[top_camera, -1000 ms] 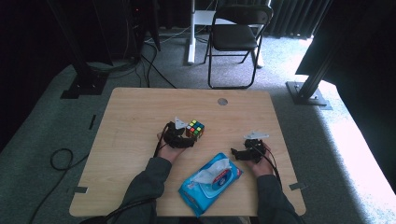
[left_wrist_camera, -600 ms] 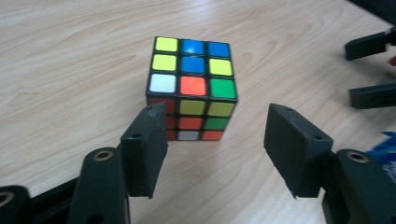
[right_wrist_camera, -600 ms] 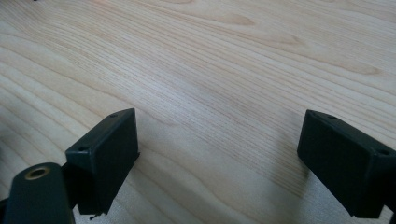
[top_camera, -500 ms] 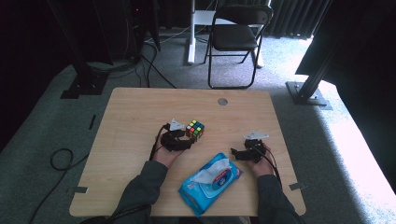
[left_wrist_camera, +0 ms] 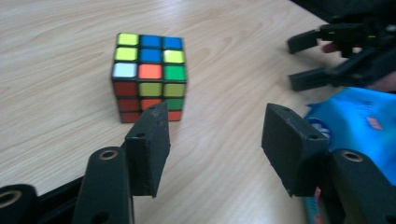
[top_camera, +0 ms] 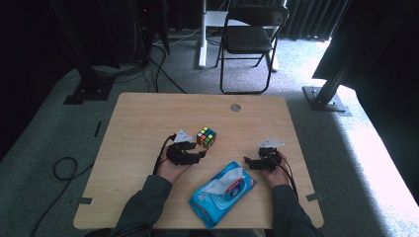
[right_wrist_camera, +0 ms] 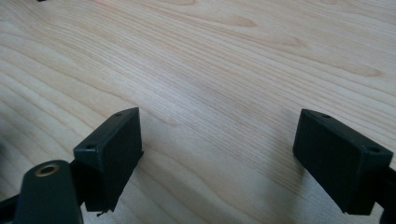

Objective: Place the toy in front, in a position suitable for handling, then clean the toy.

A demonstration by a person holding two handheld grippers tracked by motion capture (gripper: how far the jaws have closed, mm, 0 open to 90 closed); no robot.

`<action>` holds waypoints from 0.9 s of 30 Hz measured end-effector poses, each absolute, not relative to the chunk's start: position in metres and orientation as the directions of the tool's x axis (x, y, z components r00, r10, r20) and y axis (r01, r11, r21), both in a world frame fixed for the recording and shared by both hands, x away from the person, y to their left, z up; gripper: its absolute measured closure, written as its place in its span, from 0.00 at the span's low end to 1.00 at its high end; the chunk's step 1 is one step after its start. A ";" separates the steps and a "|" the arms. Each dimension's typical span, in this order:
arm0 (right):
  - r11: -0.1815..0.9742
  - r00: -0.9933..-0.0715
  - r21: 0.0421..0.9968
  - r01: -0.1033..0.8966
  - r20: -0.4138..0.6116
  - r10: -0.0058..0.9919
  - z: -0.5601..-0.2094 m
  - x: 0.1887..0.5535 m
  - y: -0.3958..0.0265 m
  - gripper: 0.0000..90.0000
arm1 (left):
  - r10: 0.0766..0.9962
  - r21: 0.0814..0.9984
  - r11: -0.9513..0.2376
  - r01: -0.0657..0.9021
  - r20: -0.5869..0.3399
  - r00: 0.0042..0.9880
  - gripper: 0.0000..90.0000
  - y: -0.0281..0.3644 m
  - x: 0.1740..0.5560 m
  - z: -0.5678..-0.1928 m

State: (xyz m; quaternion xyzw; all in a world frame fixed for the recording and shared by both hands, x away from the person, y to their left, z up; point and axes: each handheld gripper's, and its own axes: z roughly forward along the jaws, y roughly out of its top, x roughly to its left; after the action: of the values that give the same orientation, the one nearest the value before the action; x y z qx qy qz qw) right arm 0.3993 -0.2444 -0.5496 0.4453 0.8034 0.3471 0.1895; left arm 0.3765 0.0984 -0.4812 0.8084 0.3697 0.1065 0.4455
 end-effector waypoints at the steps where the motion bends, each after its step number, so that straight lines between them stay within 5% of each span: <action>1: 0.361 -0.529 0.727 0.584 0.005 0.848 -0.550 0.399 -0.244 0.17 | 0.685 0.803 -0.336 0.493 -0.151 0.713 0.45 0.098 0.373 -0.479; 27: 0.353 -0.520 0.726 0.590 0.007 0.854 -0.550 0.398 -0.243 0.17 | 0.590 0.834 -0.408 0.372 -0.070 0.804 0.40 0.094 0.320 -0.461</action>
State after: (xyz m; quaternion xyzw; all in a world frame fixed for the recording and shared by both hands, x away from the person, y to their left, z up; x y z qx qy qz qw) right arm 0.3981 -0.2433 -0.5496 0.4511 0.8001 0.3461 0.1909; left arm 0.3201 0.0936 -0.4609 0.8305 0.2899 0.1183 0.4606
